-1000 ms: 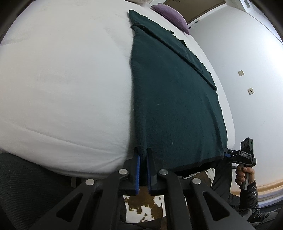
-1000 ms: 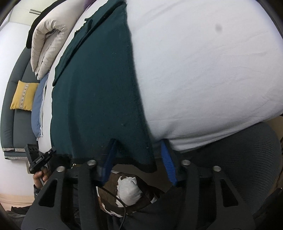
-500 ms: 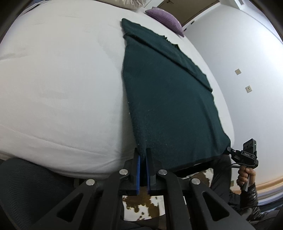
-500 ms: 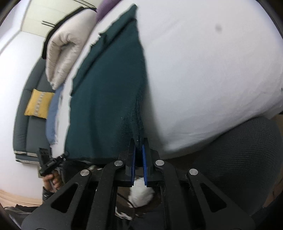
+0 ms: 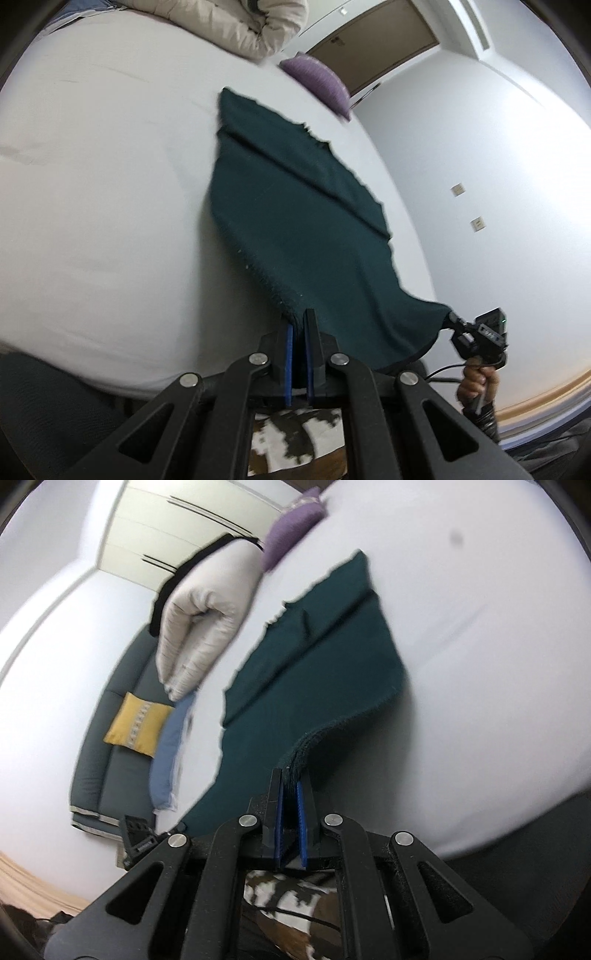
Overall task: Fold small clothes
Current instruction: 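Grasp the hem with both grippers and fold it up toward the collar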
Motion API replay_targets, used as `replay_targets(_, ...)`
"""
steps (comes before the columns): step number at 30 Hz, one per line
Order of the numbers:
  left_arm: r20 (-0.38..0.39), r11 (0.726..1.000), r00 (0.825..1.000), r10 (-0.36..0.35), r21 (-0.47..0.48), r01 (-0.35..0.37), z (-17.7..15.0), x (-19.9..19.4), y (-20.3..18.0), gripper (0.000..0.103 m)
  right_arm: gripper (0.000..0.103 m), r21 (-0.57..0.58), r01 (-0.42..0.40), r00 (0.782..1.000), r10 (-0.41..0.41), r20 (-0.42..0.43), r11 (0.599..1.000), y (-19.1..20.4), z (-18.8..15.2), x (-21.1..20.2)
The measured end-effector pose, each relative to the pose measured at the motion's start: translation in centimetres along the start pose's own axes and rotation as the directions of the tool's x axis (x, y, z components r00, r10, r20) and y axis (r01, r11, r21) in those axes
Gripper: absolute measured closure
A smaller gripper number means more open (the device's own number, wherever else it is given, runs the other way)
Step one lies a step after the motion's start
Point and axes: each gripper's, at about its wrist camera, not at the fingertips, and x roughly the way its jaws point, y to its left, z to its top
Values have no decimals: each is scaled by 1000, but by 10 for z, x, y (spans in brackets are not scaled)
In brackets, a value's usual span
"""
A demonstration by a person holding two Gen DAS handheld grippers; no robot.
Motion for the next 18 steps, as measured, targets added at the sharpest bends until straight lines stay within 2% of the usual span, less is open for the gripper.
replay_targets(5,38,997,996,-77,-19,78,17,0,-14,97,98,10,-56,998,55,36,998,12,21,-2)
replay_targets(11,96,983,982,-165,-63,171,52,5,-22,97,98,23,-103,993,102,57,994,23,53,10)
replay_targets(18,155,975,968,-195,-81,209,110,23,-26,97,98,32,-120,988,116,105,992,38,112,35)
